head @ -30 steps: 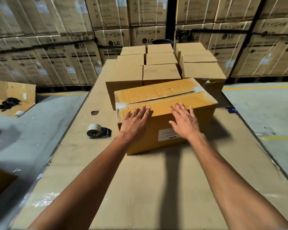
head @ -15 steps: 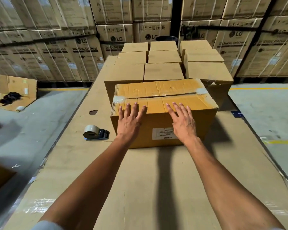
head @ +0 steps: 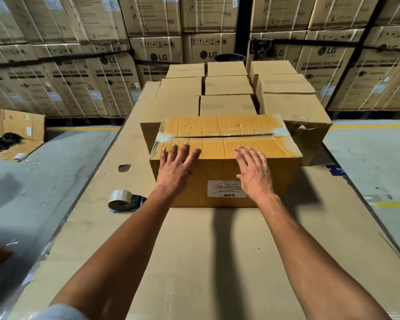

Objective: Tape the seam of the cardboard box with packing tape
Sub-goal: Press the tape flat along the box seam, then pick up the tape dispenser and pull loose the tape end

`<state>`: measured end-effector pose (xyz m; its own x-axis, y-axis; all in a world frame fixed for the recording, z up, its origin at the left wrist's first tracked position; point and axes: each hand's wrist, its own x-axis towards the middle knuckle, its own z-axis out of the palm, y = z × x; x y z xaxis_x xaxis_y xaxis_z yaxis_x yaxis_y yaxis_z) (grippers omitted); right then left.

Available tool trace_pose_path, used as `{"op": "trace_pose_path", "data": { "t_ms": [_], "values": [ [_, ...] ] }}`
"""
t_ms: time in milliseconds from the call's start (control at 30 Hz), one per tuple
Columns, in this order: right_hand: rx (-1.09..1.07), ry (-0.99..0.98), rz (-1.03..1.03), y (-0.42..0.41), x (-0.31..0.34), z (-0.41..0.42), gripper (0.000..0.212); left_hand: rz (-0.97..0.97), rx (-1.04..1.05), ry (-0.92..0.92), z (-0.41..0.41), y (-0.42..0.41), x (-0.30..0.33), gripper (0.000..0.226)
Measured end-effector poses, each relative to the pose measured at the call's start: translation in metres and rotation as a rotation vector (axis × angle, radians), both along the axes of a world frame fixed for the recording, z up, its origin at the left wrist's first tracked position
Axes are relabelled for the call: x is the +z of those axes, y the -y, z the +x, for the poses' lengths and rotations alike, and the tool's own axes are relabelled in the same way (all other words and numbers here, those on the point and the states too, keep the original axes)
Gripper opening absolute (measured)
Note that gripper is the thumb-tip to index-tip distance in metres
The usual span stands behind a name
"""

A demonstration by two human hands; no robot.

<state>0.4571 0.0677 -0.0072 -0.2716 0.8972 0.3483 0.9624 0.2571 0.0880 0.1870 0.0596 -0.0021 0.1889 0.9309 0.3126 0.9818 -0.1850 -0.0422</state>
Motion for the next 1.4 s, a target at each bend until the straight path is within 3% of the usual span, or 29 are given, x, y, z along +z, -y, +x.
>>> {"op": "trace_pose_path", "data": {
  "t_ms": [300,467,600,833,1067,1300,1400],
  "values": [
    [-0.078,0.01,-0.071,0.013,0.008,-0.012,0.104,-0.032,-0.033,0.001,-0.003,0.005,0.003,0.101],
    [-0.086,-0.023,-0.107,0.034,0.012,-0.031,0.094,-0.011,-0.061,0.019,-0.012,0.023,-0.004,0.106],
    [-0.041,-0.066,-0.097,0.053,0.005,-0.059,0.089,-0.002,-0.098,0.095,-0.032,0.049,-0.012,0.097],
    [0.058,-0.154,-0.069,0.077,-0.014,-0.156,0.081,-0.038,-0.124,0.049,-0.109,0.082,-0.016,0.077],
    [0.068,-0.19,-0.146,0.081,-0.039,-0.257,0.078,-0.164,-0.028,0.065,-0.203,0.084,-0.039,0.076],
    [0.114,-0.164,-0.198,0.068,-0.077,-0.326,0.04,-0.284,0.001,0.116,-0.276,0.07,-0.08,0.069],
    [0.074,-0.139,-0.319,0.067,-0.084,-0.347,0.047,-0.313,-0.004,0.14,-0.293,0.064,-0.098,0.067]
  ]
}}
